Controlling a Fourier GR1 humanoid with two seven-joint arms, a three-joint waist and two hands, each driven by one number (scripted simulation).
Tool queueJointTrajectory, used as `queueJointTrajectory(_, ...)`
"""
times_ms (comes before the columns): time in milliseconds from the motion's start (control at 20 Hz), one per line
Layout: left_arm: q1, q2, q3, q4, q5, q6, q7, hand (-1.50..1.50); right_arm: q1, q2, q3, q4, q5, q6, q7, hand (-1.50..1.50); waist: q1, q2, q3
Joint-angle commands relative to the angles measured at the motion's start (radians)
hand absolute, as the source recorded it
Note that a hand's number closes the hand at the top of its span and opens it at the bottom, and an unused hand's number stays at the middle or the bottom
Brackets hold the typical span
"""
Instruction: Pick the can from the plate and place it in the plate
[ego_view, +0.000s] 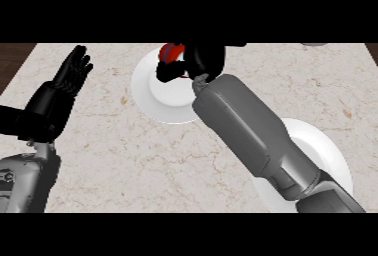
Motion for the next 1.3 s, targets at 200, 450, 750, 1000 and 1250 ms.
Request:
queueJointTrajectory(200,-0.023,0.0,-0.006,-0.031,0.02,-0.023,0.04,0.0,-0.085,0.001,0.007,0.32,-0.111,-0.056,-0.138,1.5,0.047,0.015,0.0)
queueJointTrajectory(450,-0.061,-0.013,-0.017,0.035,0.003,-0.032,-0.01,0.0,-0.074,0.001,-0.005,0.353,-0.225,-0.173,-0.142,-1.5,0.058,0.022,0.0)
queueJointTrajectory(750,-0.05,-0.055,-0.063,0.029,-0.031,-0.006,-0.015,0.0,-0.053,0.001,-0.058,0.346,-0.338,-0.259,-0.309,-1.5,0.083,0.03,0.001)
queueJointTrajectory(1000,-0.082,-0.055,-0.053,0.037,-0.031,0.0,-0.005,0.0,-0.098,0.001,-0.105,0.334,-0.393,-0.408,-0.389,-1.5,0.075,0.029,0.001)
queueJointTrajectory(1250,-0.015,-0.014,-0.017,0.028,-0.007,-0.036,-0.022,0.0,-0.039,0.001,-0.177,0.256,-0.54,-0.462,-0.548,-1.5,0.047,0.014,0.002)
